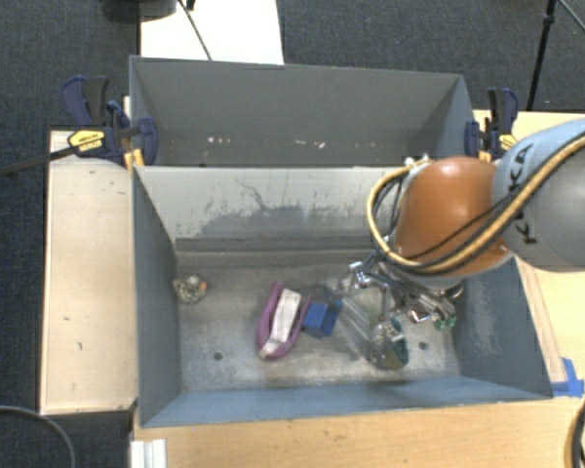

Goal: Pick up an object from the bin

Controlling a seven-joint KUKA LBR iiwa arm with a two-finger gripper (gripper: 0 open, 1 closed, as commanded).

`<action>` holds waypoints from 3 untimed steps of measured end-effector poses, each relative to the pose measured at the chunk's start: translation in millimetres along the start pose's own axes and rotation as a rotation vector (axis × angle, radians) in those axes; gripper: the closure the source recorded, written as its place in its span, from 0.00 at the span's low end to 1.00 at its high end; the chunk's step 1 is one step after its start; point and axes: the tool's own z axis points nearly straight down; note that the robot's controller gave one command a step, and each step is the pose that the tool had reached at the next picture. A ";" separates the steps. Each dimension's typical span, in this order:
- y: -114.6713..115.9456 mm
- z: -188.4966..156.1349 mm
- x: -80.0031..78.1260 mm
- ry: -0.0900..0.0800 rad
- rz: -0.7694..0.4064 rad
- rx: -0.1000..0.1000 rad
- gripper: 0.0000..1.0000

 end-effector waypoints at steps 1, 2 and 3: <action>73.4 33.6 -92.6 -0.008 -0.095 -0.005 0.00; 46.6 32.1 -68.4 -0.011 -0.207 -0.003 0.00; 47.3 29.2 -71.2 -0.019 -0.200 -0.003 1.00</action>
Offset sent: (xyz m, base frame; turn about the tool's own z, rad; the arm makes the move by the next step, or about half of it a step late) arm 0.0604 0.0947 -0.0356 -0.0879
